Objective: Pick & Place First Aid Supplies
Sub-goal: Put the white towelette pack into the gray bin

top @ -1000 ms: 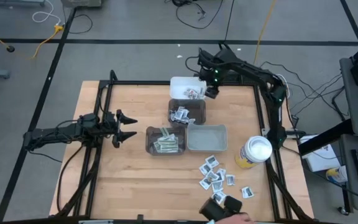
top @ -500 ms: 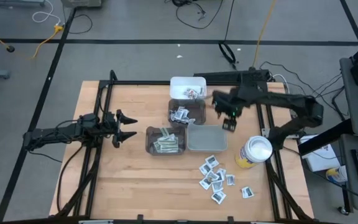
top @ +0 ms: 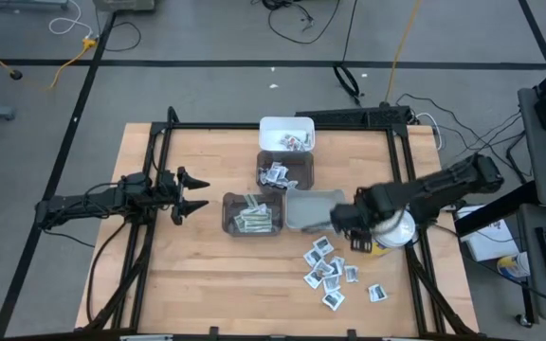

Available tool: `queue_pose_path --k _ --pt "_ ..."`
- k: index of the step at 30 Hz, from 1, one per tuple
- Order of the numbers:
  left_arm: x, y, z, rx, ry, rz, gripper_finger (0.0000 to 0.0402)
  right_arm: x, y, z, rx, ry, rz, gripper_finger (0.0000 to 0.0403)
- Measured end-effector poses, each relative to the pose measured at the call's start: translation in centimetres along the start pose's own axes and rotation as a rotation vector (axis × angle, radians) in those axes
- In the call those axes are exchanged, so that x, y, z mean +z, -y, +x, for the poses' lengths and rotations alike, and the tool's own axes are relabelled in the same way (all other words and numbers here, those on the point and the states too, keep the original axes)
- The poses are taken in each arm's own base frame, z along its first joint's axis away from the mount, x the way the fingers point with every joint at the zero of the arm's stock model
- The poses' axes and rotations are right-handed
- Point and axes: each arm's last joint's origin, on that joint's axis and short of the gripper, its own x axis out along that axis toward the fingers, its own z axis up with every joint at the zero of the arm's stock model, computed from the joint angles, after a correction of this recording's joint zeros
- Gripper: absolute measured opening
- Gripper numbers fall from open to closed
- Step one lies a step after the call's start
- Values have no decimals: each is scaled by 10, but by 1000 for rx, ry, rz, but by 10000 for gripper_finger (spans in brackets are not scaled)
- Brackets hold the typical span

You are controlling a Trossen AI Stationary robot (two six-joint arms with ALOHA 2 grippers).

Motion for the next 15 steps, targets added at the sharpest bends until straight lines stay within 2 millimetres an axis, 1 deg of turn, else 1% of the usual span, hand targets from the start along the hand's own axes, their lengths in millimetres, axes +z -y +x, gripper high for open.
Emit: queue_pose_path --k 4,9,12,15 --pt "0 0 0 0 -1 0 310 -12 -32 5 -6 -6 -39 233" --pt "0 0 0 0 -1 0 310 -26 -67 17 -40 -42 -122 233" --pt "0 0 0 0 0 0 310 -32 -85 24 -19 -49 -178 232" --pt "0 0 0 0 -1 0 310 -35 -98 29 0 -27 -199 232"
